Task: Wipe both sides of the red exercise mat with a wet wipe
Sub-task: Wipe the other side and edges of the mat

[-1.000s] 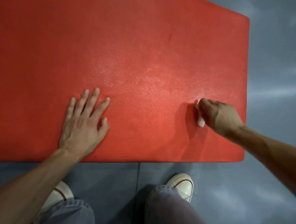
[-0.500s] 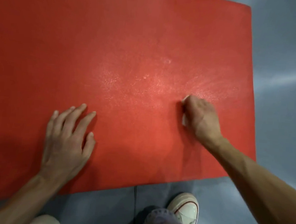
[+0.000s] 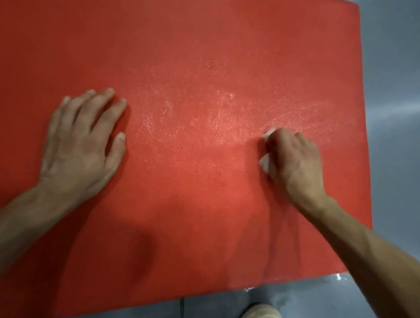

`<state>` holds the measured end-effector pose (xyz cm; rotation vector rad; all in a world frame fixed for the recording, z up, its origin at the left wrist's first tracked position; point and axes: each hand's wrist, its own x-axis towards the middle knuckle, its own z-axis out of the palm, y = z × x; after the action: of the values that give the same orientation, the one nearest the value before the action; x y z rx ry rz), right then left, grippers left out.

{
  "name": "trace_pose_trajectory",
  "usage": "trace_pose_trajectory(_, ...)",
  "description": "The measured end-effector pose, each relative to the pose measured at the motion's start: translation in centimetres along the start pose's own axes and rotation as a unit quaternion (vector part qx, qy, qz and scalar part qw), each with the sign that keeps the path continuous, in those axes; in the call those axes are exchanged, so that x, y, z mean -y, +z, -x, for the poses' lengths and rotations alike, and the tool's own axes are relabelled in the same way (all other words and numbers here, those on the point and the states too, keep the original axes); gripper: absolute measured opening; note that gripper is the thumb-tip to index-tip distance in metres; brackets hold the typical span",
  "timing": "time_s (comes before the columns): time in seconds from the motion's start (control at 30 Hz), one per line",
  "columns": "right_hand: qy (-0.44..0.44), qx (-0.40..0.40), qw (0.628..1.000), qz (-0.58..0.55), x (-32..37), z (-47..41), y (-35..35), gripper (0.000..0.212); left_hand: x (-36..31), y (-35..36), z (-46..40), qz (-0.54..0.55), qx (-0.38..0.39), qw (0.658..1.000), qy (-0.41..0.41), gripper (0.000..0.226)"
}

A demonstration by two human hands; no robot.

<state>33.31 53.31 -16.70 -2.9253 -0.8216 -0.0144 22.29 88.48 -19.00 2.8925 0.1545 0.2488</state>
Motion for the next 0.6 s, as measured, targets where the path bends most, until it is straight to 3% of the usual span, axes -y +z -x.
trace_pose_trajectory(0.07,0.110,-0.010,0.993,-0.030,-0.1,-1.1,-0.2,0.017,0.4,0.2,-1.3,-0.004,0.010,1.000,-0.011,0.054)
trace_pose_trajectory(0.1,0.110,-0.005,0.993,-0.040,1.7,-0.9,0.1,0.014,0.5,0.2,-1.6,-0.007,0.016,1.000,-0.015,0.055)
trace_pose_trajectory(0.17,0.011,0.000,0.998,-0.068,7.5,0.8,0.9,0.020,0.6,0.4,-1.6,-0.007,0.026,0.999,-0.031,0.057)
trace_pose_trajectory(0.2,-0.089,0.016,0.992,-0.085,10.3,2.2,1.3,0.022,0.6,0.4,-1.5,-0.006,0.027,0.999,-0.037,0.058)
trace_pose_trajectory(0.27,-0.262,0.058,0.960,-0.084,13.5,4.2,1.6,0.018,0.5,0.4,-1.7,0.000,0.029,0.999,-0.038,0.059)
trace_pose_trajectory(0.3,-0.296,0.066,0.950,-0.079,12.8,3.7,1.6,0.021,0.5,0.4,-1.8,0.003,0.029,0.999,-0.038,0.059)
trace_pose_trajectory(0.37,-0.220,0.045,0.972,-0.068,8.9,1.2,1.3,0.032,0.5,0.4,-1.7,0.004,0.031,0.999,-0.040,0.059)
trace_pose_trajectory(0.43,-0.036,0.005,0.999,-0.032,3.0,-1.6,0.7,0.025,0.4,0.4,-1.6,0.006,0.032,0.998,-0.048,0.059)
trace_pose_trajectory(0.5,0.132,-0.033,0.991,-0.016,-1.4,-3.4,-0.4,0.018,0.4,0.3,-1.8,0.009,0.040,0.998,-0.049,0.060)
trace_pose_trajectory(0.53,0.178,-0.050,0.982,-0.029,-1.6,-3.6,-0.6,0.016,0.4,0.3,-1.9,0.008,0.044,0.998,-0.051,0.060)
trace_pose_trajectory(0.6,0.151,-0.045,0.986,-0.050,1.9,-3.4,0.0,0.009,0.3,0.2,-2.1,0.010,0.048,0.997,-0.057,0.061)
